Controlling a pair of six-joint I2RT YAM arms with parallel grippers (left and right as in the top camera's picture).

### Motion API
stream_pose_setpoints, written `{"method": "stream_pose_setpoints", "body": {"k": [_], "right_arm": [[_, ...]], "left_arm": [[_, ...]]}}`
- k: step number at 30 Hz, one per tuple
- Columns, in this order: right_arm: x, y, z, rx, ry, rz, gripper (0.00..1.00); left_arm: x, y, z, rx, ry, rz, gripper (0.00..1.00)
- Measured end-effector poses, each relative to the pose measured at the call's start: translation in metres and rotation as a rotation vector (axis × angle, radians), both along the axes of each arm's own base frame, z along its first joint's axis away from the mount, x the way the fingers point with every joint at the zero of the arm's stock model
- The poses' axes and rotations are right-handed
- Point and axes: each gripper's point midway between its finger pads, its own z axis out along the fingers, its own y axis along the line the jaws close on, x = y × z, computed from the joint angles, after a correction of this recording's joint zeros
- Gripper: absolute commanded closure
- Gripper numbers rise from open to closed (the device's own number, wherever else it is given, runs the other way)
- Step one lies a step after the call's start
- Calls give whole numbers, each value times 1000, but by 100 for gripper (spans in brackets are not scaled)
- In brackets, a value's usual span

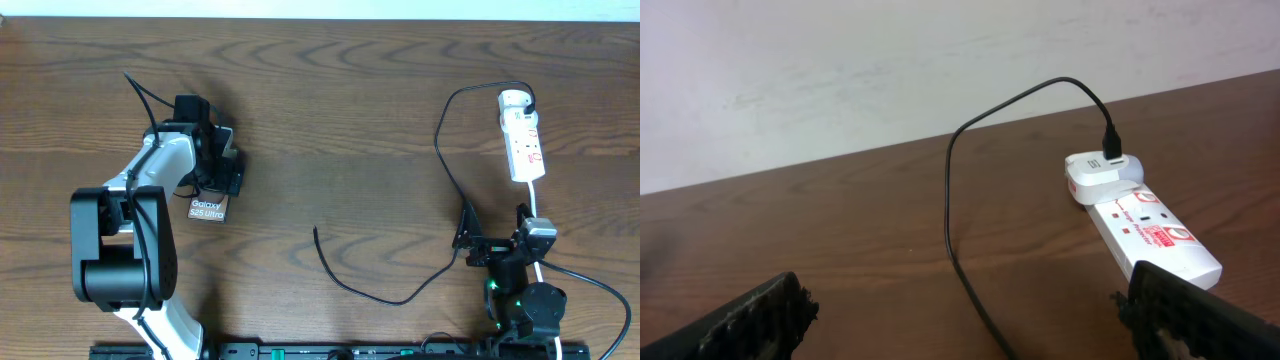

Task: Plug charger to phone and switch on socket

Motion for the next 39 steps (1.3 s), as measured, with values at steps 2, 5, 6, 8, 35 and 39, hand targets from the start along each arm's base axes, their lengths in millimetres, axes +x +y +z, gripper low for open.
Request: {"method": "stream_pose_setpoints", "body": {"k": [2, 5, 6, 8, 35, 39], "right_arm": [[0, 0, 0, 0, 0, 0, 1], [0, 0, 0, 0, 0, 0, 1], [0, 0, 0, 0, 0, 0, 1], [0, 0, 0, 0, 0, 0, 1], [0, 0, 0, 0, 0, 0, 1], [0, 0, 0, 0, 0, 0, 1]], "left_arm": [[0, 0, 0, 0, 0, 0, 6], [0, 0, 0, 0, 0, 0, 6], [0, 0, 0, 0, 0, 0, 7], [0, 0, 0, 0, 0, 0, 14], [-1, 0, 0, -1, 2, -1, 26], [-1, 0, 0, -2, 3, 0, 33]]}}
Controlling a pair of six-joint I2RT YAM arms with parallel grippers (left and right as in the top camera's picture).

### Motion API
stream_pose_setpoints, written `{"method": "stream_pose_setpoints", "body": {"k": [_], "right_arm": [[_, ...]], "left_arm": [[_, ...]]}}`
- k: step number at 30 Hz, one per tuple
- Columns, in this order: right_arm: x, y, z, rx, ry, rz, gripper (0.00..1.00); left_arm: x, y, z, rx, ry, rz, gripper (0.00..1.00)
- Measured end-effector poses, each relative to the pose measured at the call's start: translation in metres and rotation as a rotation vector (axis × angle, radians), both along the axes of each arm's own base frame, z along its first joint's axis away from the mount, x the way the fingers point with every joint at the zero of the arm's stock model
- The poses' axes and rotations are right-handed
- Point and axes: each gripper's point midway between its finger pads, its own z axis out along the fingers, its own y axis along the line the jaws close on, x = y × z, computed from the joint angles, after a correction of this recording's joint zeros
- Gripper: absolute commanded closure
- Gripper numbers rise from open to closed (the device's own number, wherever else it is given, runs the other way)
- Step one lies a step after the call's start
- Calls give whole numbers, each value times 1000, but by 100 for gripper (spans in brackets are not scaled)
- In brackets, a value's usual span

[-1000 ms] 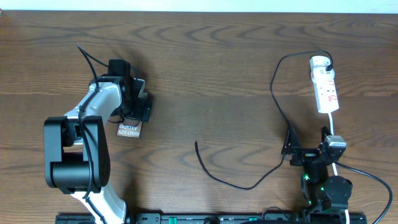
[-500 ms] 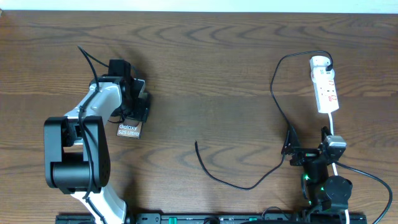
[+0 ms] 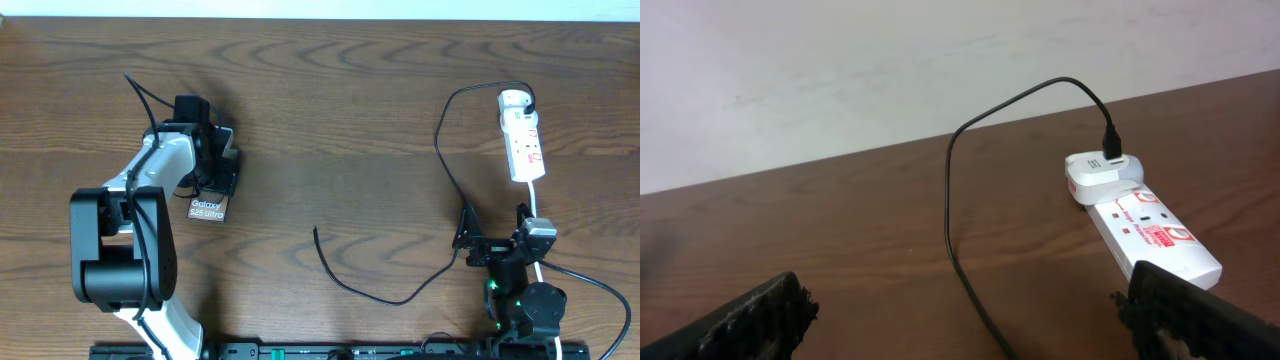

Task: Plug charger to phone and switch on socket

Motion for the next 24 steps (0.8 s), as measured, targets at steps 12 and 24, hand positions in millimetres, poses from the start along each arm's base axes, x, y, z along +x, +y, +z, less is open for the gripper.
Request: {"method": "stream_pose_setpoints", "body": {"k": [12, 24], "right_arm": [[0, 0, 0, 0, 0, 0, 1], [0, 0, 0, 0, 0, 0, 1]], "left_arm": [[0, 0, 0, 0, 0, 0, 71], [0, 0, 0, 0, 0, 0, 93]]}}
